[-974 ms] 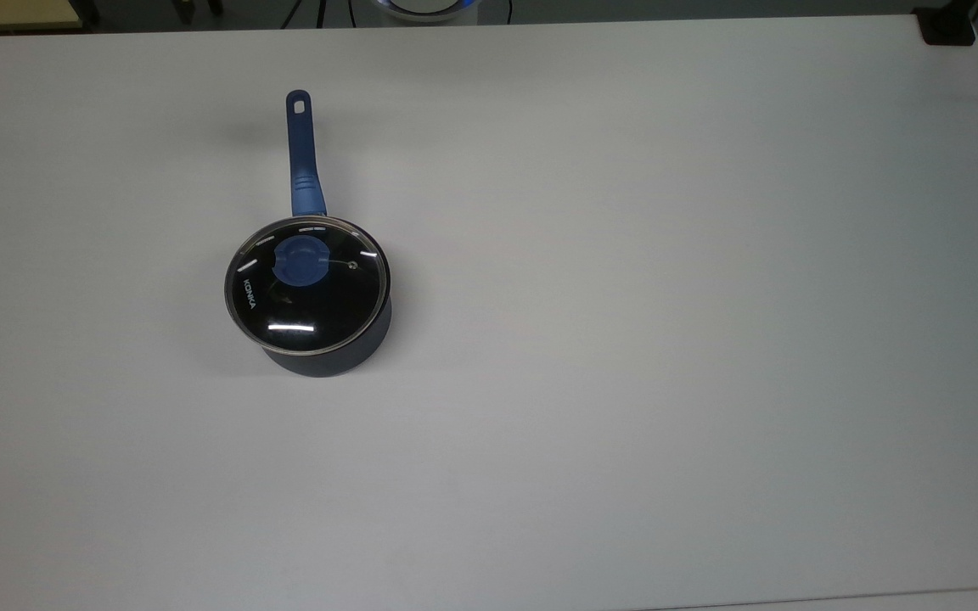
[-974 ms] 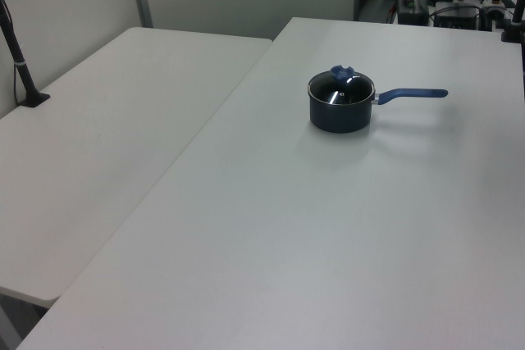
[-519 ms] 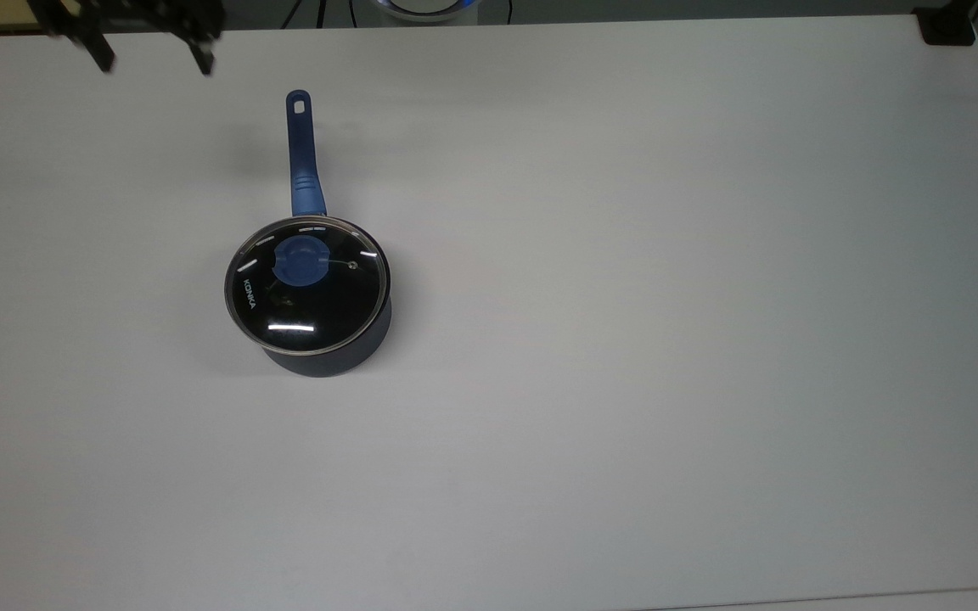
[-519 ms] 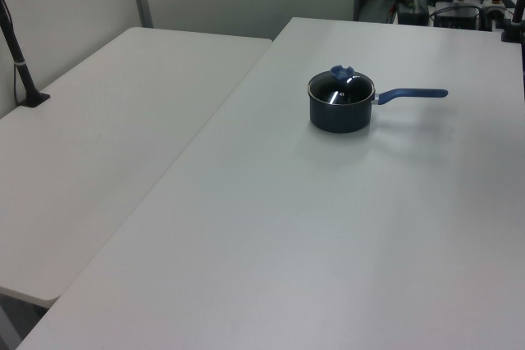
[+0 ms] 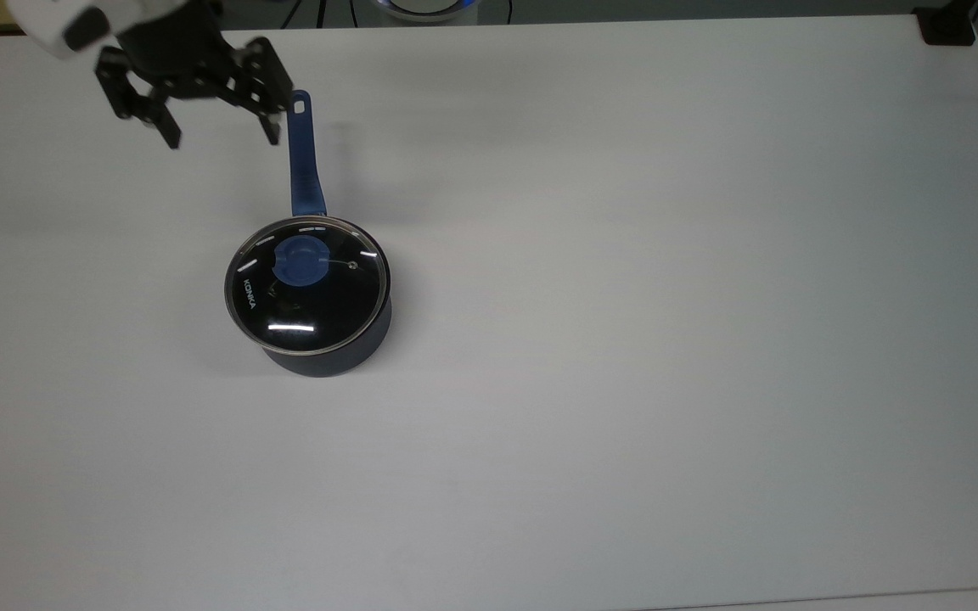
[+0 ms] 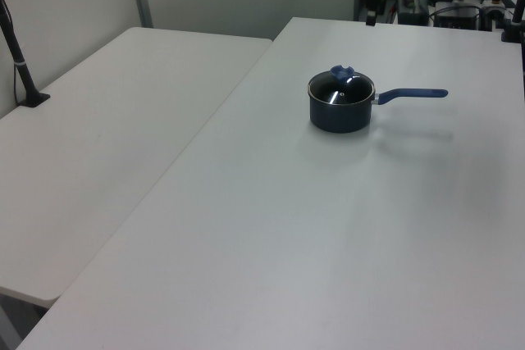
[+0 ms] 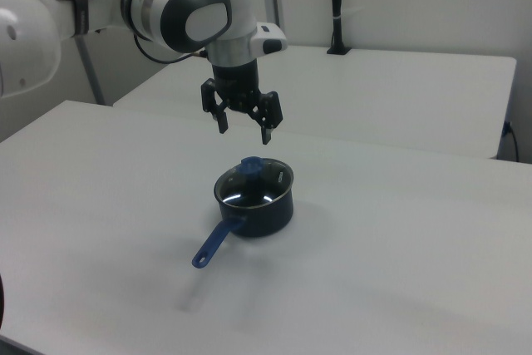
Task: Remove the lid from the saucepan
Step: 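Lower the open gripper onto the blue knob of the glass lid, then close the gripper on the blue lid knob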
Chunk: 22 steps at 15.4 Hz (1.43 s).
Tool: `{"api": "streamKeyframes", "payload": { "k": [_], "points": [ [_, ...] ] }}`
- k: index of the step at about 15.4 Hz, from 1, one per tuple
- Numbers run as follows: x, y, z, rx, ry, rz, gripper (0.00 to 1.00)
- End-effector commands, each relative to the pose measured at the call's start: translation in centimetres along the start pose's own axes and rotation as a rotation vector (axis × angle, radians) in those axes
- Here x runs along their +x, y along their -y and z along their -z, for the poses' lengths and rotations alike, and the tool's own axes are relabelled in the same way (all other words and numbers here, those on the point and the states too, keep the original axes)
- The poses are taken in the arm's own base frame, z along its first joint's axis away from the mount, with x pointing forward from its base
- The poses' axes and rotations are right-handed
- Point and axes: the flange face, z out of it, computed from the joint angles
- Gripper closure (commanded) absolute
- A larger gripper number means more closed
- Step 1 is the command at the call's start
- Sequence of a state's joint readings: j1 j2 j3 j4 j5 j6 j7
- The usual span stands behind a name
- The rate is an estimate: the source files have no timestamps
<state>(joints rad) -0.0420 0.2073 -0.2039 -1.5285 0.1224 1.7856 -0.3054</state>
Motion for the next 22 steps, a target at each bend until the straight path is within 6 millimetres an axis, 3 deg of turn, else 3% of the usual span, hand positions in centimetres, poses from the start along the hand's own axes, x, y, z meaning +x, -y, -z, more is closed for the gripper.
{"api": "streamKeyframes", "payload": {
  "k": [1, 4, 6, 8, 13, 17, 22],
  "points": [
    [1.7, 2.6, -1.5, -0.031, 0.008, 0.010, 0.00],
    [3.7, 4.6, -4.3, -0.060, -0.031, -0.068, 0.00],
    [5.0, 5.2, -7.8, -0.087, -0.019, -0.095, 0.00],
    [5.6, 6.3, -9.8, -0.121, 0.006, -0.060, 0.00],
    [5.6, 6.2, -10.9, -0.133, 0.022, -0.052, 0.00],
    [6.0, 6.3, -12.7, -0.135, 0.041, -0.047, 0.00],
    [6.6, 6.3, -13.1, -0.148, 0.002, -0.068, 0.00]
  ]
}}
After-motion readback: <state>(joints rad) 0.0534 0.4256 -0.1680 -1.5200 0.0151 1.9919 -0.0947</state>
